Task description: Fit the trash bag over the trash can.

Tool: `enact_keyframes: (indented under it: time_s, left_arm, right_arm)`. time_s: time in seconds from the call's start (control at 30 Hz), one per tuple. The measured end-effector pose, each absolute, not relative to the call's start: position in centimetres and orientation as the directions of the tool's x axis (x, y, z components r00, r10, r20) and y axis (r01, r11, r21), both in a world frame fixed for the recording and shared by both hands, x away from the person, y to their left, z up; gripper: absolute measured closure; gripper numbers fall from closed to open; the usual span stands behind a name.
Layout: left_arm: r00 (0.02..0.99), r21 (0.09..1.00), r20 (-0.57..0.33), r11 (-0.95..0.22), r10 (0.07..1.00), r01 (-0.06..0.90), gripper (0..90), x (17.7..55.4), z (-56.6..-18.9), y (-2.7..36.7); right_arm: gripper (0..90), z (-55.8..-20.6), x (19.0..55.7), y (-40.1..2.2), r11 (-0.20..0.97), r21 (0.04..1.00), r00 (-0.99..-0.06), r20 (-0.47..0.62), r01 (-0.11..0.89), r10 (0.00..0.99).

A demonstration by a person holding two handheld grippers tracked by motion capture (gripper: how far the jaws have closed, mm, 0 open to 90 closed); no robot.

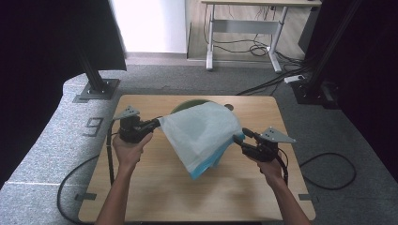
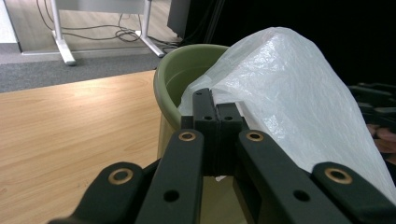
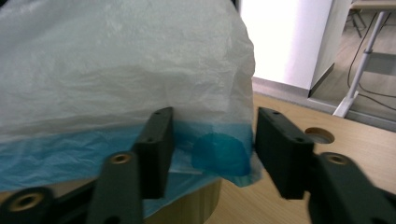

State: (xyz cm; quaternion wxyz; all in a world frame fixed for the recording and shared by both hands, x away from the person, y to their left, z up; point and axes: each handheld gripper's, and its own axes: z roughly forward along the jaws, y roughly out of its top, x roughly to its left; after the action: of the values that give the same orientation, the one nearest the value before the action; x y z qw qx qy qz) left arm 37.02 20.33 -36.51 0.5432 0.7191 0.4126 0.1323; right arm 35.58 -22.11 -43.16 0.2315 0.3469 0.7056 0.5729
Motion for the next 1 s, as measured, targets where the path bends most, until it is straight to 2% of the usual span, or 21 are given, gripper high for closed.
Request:
enact_keyframes:
  time_s: [0.1,0.13,0.2,0.5,0.73,0.8,0.9,1.0]
  left_arm:
    - [0.628,0.89,-0.263,-0.067,0.732,0.45,89.7,37.1,-36.5,20.3]
    - [0.631,0.891,-0.263,-0.067,0.73,0.45,89.7,37.1,-36.5,20.2]
    - [0.641,0.895,-0.255,-0.074,0.724,0.44,89.7,37.1,-36.4,19.9]
    - [0.685,0.898,-0.238,-0.113,0.688,0.425,89.6,38.4,-36.1,16.4]
    - [0.704,0.895,-0.25,-0.118,0.665,0.43,88.8,39.5,-36.4,14.1]
    - [0.706,0.899,-0.246,-0.117,0.665,0.423,84.9,39.4,-36.4,14.0]
    - [0.715,0.906,-0.218,-0.136,0.665,0.402,67.9,38.9,-36.1,14.3]
    - [0.688,0.925,-0.156,-0.138,0.709,0.353,53.9,37.5,-35.6,15.4]
  right_arm:
    - [78.0,-43.4,35.9,-22.1,0.104,0.967,-0.669,0.082,0.233,0.738]
    - [83.0,-43.4,35.9,-22.2,0.1,0.968,-0.675,0.085,0.23,0.733]
    - [87.3,-43.1,35.6,-22.3,0.097,0.971,-0.679,0.079,0.218,0.73]
    - [88.2,-39.2,34.5,-25.2,0.071,0.986,-0.603,0.036,0.152,0.797]
    - [88.1,-37.2,34.0,-25.9,0.068,0.992,-0.586,0.008,0.106,0.81]
    - [88.2,-36.9,33.9,-25.7,0.076,0.992,-0.585,-0.004,0.099,0.811]
    - [88.1,-36.7,34.0,-25.6,0.093,0.991,-0.577,-0.023,0.093,0.817]
    - [88.1,-37.0,34.3,-25.6,0.123,0.987,-0.556,-0.048,0.099,0.83]
